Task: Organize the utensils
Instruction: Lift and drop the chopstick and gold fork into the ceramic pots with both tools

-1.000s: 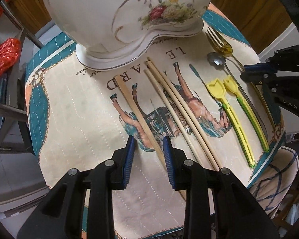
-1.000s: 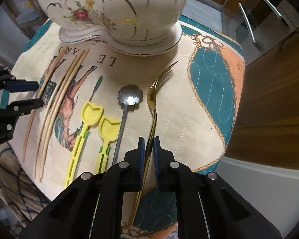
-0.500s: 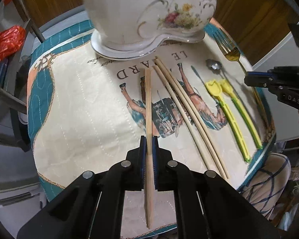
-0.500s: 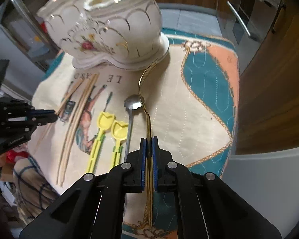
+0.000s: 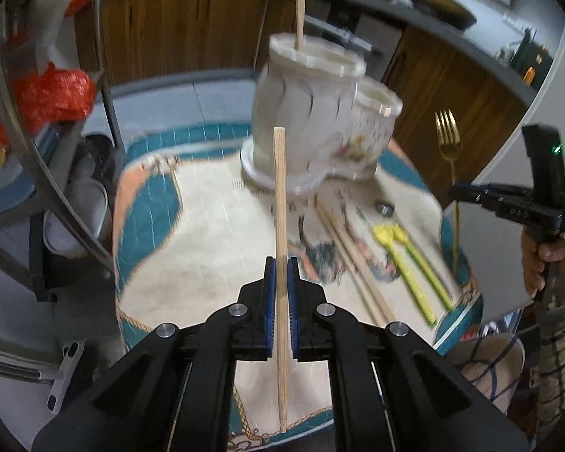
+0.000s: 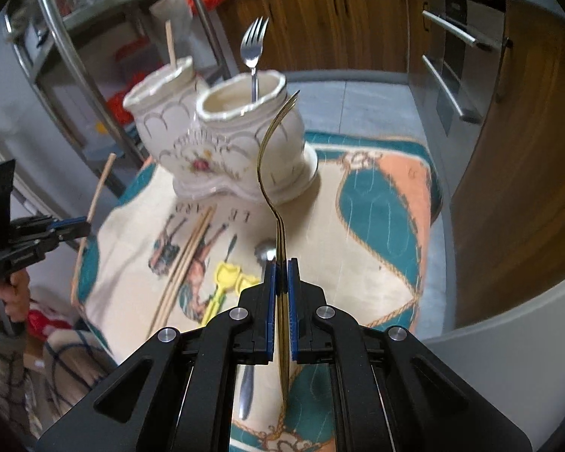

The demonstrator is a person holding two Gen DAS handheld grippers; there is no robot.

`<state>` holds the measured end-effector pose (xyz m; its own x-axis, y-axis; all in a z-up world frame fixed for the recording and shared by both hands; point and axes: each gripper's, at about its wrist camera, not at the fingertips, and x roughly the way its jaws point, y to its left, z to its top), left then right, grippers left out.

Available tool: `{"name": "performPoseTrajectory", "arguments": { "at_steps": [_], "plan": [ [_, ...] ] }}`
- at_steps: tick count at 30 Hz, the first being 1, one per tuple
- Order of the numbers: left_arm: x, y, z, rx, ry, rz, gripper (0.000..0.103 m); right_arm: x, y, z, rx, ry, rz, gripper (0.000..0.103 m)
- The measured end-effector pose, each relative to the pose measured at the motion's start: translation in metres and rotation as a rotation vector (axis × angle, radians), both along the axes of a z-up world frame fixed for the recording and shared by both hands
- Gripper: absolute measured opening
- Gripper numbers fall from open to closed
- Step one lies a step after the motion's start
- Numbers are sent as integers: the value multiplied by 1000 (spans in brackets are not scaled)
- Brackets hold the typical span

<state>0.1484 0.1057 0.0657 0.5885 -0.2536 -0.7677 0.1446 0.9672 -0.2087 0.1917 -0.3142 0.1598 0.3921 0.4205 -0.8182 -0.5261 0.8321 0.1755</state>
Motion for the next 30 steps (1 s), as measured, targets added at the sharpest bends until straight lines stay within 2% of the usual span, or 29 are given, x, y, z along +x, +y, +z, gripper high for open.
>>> {"name": "performPoseTrajectory", "arguments": {
  "at_steps": [6, 9, 13, 19, 30],
  "plan": [
    [-5, 3, 41, -27, -229, 34, 5, 0, -3, 19, 57, -110, -27, 7],
    [-4, -4, 50, -36, -331, 54, 5, -3, -4, 31, 88, -181, -39, 7],
    [3, -5, 65, -86, -470, 102, 5, -10, -1, 49, 121, -287, -43, 7],
    [26, -8, 79, -176, -604, 140, 5, -14, 9, 76, 182, -414, -20, 7],
    [64, -29, 109, -168, -808, 151, 6, 3, 30, 110, 283, -570, -10, 7]
  ]
}}
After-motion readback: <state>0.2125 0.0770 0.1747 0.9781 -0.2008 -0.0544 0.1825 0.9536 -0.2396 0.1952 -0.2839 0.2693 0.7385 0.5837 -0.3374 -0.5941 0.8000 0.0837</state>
